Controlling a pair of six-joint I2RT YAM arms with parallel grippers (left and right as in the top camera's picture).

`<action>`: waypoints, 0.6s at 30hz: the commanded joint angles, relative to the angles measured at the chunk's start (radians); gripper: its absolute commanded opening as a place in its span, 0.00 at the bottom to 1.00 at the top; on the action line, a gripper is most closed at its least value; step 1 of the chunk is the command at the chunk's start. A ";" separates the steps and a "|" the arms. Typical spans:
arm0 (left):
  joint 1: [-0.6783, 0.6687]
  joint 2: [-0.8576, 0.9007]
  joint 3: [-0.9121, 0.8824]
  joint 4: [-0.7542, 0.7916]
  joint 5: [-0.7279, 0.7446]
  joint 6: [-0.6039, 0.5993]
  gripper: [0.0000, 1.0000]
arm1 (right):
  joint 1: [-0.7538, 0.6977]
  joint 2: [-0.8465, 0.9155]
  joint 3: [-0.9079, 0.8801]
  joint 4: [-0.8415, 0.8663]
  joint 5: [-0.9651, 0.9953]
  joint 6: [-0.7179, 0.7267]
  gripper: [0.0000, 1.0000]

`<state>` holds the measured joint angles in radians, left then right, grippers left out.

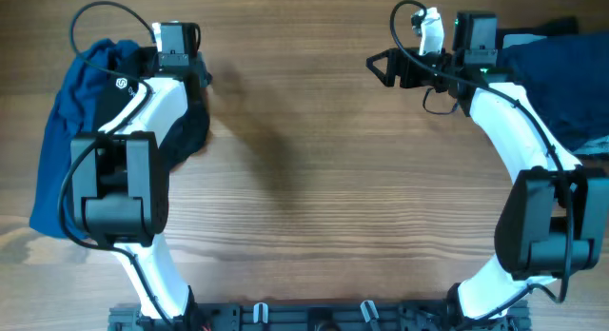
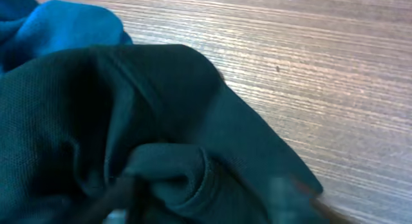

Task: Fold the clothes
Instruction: 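Reach left gripper to the black t-shirt and grasp its edge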

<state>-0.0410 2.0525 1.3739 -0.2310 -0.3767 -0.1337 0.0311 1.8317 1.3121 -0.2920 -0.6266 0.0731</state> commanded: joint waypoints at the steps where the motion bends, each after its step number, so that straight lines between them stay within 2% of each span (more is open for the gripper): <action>1: 0.004 0.027 0.014 0.001 -0.013 -0.008 0.27 | 0.003 0.001 0.021 0.002 0.006 0.009 0.86; 5: 0.004 0.003 0.014 0.001 -0.041 -0.008 0.05 | 0.003 -0.001 0.021 0.002 0.006 0.009 0.84; 12: 0.003 -0.067 0.015 -0.036 -0.040 -0.040 0.04 | 0.003 -0.001 0.021 -0.005 0.005 0.017 0.82; 18: -0.053 -0.259 0.059 -0.107 -0.040 -0.065 0.04 | 0.003 -0.007 0.022 -0.005 -0.002 0.035 0.81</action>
<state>-0.0502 1.9629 1.3746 -0.3359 -0.3969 -0.1684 0.0311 1.8317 1.3121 -0.2966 -0.6270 0.0868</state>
